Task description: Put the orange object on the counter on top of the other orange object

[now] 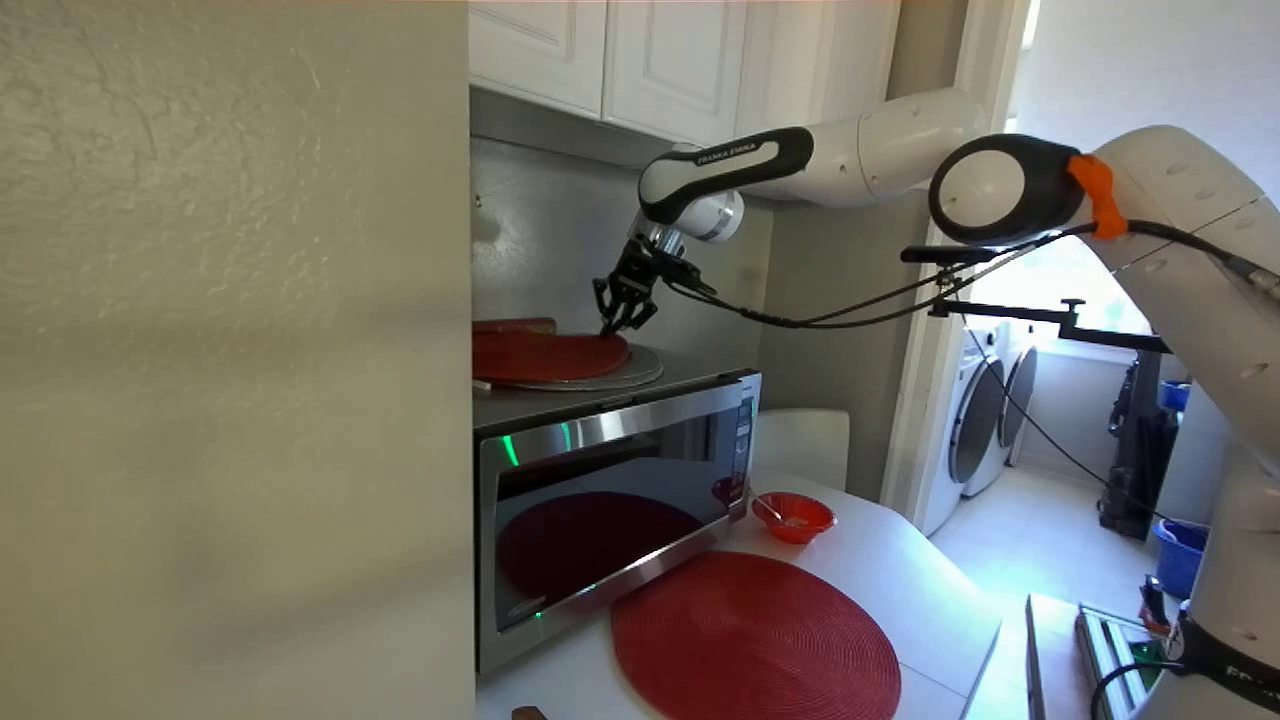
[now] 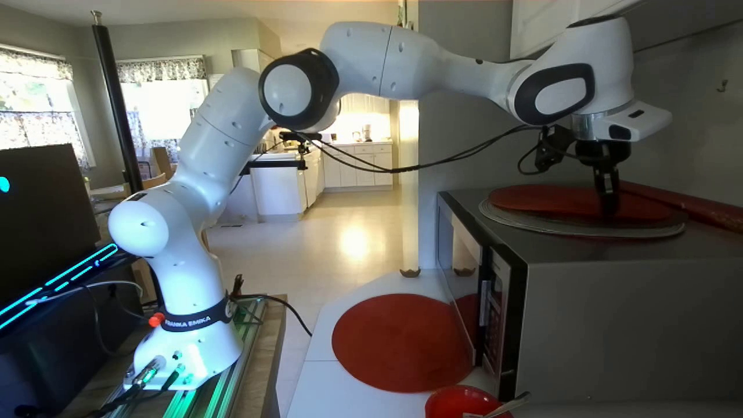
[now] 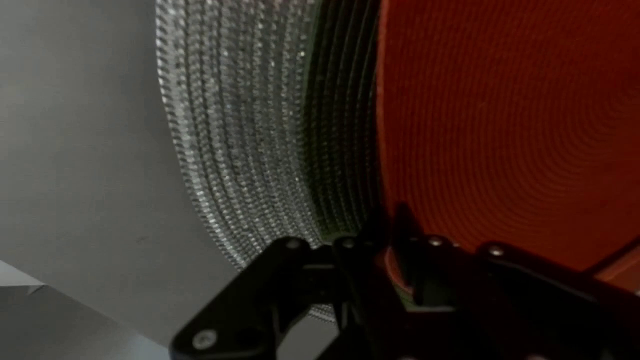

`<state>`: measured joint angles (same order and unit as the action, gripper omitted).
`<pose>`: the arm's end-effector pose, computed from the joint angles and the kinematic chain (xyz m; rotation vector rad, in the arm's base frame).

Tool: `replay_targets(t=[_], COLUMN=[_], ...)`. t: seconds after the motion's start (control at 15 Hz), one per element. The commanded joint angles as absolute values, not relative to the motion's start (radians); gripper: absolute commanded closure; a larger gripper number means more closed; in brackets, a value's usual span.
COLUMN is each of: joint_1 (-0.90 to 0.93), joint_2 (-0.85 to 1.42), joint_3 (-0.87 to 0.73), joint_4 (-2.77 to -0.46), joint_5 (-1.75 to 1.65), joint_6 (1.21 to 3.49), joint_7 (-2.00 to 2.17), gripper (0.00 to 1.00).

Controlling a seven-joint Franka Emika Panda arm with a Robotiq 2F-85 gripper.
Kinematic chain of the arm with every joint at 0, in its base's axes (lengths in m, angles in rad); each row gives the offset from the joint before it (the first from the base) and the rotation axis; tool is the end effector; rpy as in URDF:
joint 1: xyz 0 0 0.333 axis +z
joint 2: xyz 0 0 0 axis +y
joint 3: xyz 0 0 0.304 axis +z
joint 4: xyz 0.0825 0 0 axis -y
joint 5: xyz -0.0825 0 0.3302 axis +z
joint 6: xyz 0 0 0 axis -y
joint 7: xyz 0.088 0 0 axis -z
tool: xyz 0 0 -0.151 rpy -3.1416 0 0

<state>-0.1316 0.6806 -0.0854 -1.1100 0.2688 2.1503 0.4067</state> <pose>0.7223 -0.1191 0.4183 -2.6936 0.9852 -0.4933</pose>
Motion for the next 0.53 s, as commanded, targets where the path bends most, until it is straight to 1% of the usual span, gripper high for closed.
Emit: replay_targets(t=[0.0, 0.47], joint_1=[-0.128, -0.12], joint_2=[0.487, 0.217], joint_3=[-0.095, -0.138], joint_4=[-1.337, -1.639], joint_5=[0.26, 0.131], joint_6=[2.087, 1.887], joint_7=[0.394, 0.305], gripper=[0.98, 0.98])
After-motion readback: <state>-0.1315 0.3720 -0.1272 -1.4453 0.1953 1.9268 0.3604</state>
